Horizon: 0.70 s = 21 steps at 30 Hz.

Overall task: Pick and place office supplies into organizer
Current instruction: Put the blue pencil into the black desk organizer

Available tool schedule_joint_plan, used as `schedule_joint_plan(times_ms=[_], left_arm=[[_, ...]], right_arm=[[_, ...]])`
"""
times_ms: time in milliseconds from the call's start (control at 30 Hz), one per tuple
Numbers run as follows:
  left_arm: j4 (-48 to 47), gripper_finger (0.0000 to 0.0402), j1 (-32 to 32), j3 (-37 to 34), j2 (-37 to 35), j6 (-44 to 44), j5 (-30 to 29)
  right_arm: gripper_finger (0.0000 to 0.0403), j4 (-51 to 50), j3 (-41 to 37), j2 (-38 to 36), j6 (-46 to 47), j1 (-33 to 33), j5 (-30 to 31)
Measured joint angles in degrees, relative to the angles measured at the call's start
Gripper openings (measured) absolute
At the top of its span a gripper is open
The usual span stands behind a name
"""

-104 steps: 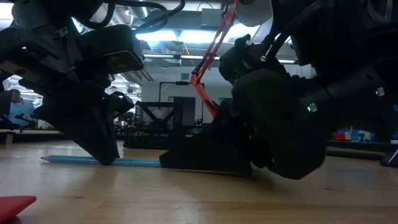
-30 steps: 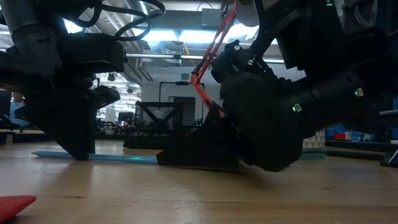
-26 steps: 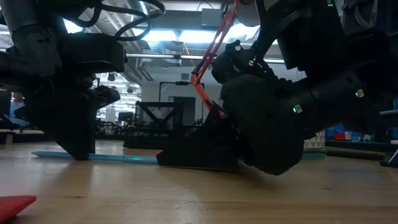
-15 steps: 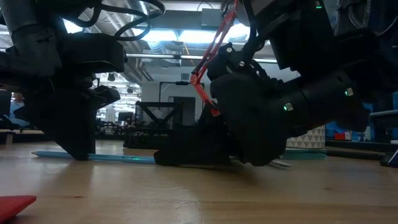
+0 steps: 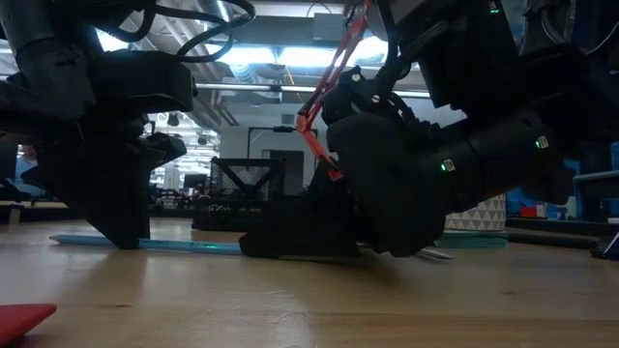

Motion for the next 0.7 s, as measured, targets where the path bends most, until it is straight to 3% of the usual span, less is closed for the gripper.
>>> schedule_joint_plan(times_ms=[300, 700], left_arm=[[1.2, 0.0057, 0.0, 0.0, 0.2, 0.0, -0.9], [1.7, 0.0082, 0.0, 0.0, 0.3, 2.2, -2.0]], right_arm=[[0.0092, -0.1, 0.0, 0.0, 0.7, -0.2, 0.0], [0.0025, -0.2, -0.1, 0.0, -0.1, -0.3, 0.3]])
